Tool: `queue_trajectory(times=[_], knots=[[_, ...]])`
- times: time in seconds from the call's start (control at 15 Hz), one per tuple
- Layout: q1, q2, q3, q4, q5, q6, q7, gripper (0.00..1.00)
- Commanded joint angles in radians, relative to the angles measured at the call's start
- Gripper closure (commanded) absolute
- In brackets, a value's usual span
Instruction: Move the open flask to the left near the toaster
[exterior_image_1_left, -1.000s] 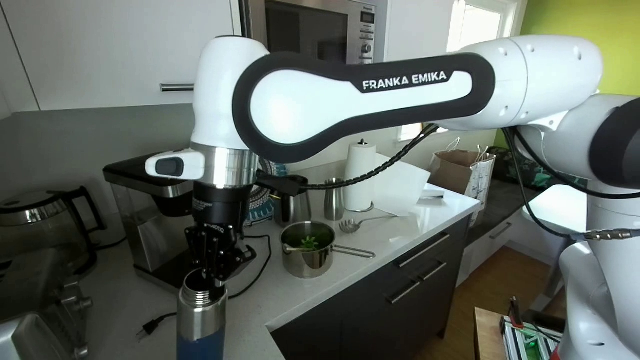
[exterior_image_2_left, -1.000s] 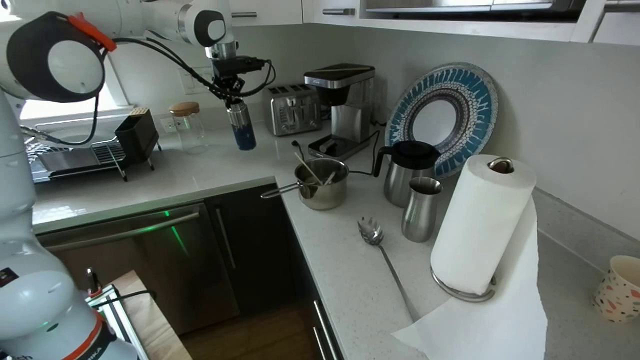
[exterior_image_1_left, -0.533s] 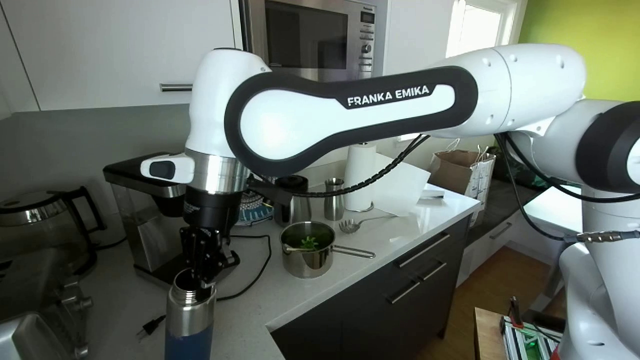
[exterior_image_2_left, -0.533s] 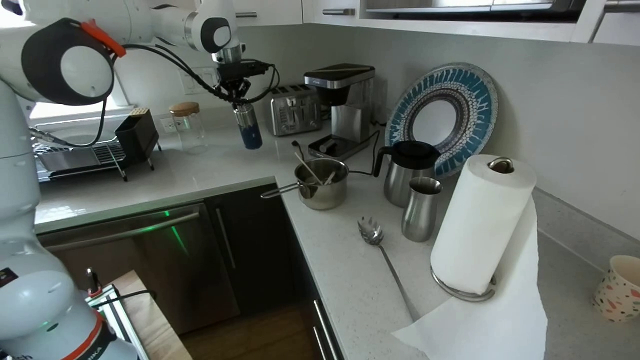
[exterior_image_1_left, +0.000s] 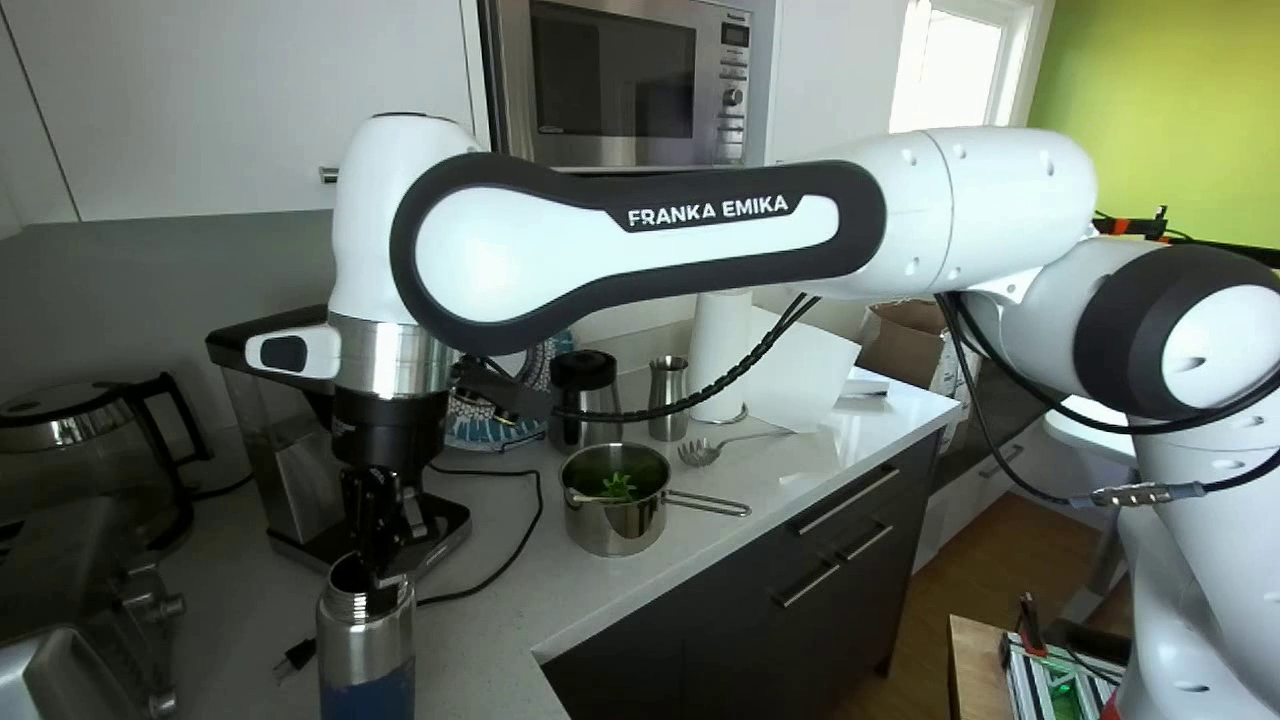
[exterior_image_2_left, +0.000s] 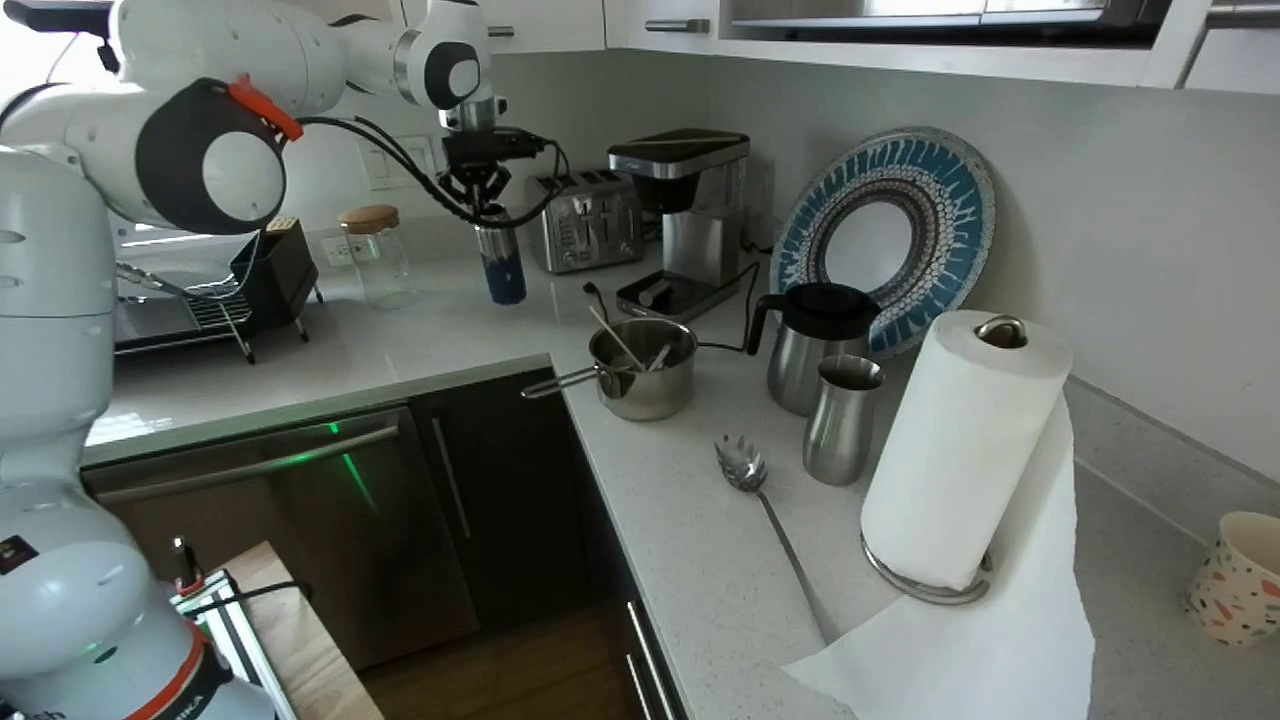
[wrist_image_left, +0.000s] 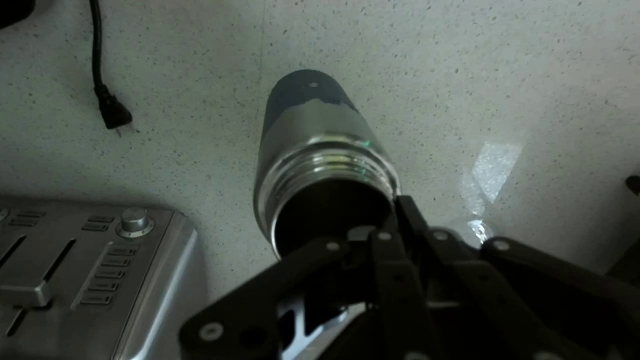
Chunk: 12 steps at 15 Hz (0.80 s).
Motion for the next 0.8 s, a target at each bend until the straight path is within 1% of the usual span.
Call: queue_trajectory(times=[0.0,0.13,0.27,0.4,0.6,0.73], knots=[[0.039,0.083,-0.01,0.14,-0.094,-0.114,0.086,0.98],[0.057,0.113,-0.01,0.176,-0.135,-0.123,0.107,0.98],[0.076,0.135,-0.013,0.199,-0.153,-0.108,0.112,0.98],[0.091,0.157,-0.012,0.227,-0.164,-0.125,0.114,0.98],[0.102,0.188,-0.009,0.264,-0.159,-0.145,0.107,0.98],[0.094,0.197,0.001,0.281,-0.134,-0.158,0.087,0.98]])
